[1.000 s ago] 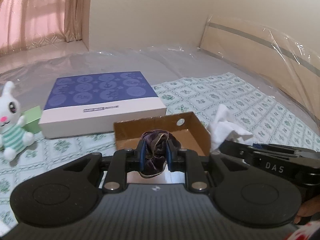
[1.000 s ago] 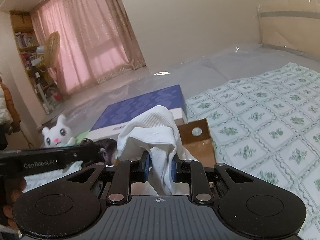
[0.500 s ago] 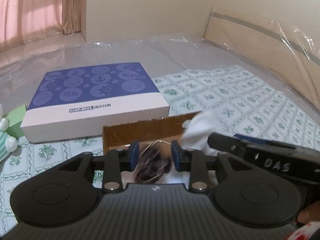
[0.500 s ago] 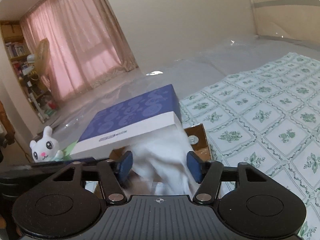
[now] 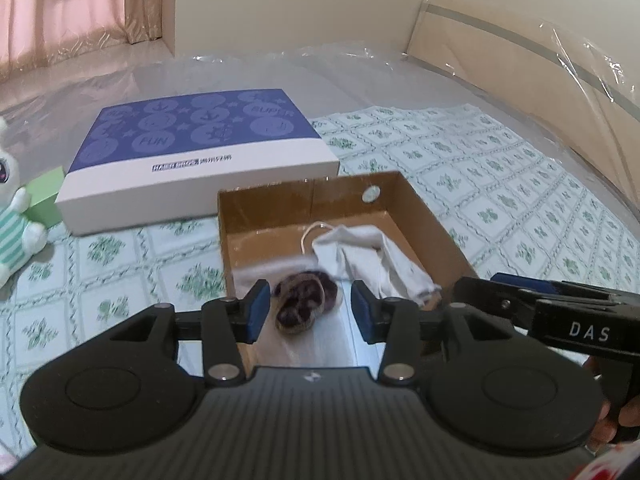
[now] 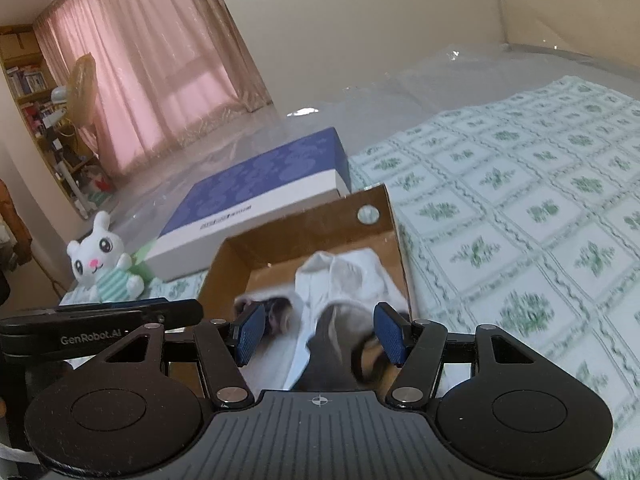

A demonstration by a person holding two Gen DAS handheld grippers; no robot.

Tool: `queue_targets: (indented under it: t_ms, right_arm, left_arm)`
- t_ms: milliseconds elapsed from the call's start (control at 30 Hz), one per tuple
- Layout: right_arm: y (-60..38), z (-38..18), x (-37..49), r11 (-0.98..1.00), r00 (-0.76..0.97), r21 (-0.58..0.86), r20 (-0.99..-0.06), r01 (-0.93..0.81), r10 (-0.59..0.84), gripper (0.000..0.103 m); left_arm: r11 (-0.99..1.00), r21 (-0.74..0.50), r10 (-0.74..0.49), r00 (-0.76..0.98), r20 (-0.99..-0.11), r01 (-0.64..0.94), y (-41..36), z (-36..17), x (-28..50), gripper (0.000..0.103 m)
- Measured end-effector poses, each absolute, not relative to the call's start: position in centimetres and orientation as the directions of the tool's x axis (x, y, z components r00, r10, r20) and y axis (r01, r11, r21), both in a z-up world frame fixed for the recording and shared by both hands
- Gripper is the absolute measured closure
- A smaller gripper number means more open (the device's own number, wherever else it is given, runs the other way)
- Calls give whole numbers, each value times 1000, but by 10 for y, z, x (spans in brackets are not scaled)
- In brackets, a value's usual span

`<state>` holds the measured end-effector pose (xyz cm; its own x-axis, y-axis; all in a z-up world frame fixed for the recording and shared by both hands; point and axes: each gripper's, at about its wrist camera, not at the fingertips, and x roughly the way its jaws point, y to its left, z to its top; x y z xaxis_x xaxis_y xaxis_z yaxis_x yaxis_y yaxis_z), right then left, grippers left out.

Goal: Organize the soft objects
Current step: 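Withdraw both open grippers from the box toward the yellow towel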

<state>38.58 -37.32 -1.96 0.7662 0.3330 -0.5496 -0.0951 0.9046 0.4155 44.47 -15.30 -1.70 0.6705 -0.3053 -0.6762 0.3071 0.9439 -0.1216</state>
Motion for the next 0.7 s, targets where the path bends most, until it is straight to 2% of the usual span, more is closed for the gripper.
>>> queue_targets:
  t_ms: [233,467,700]
  right_arm:
    - [-371,-5,342,910,780,407,-544,-78,310,40]
    - [-365,11,292,916,793,396,-538,-61,285,36]
    - [-355,28,246,926,799,374,-539,-56,266,34]
  left_arm:
    - [943,-124,-309,669,-676,310,-142,-2,401,59]
    - [939,-112,-313,681,-662,324,-132,20,347,49]
    - [939,-108,-317,700,-640,327,-118,47,293,48]
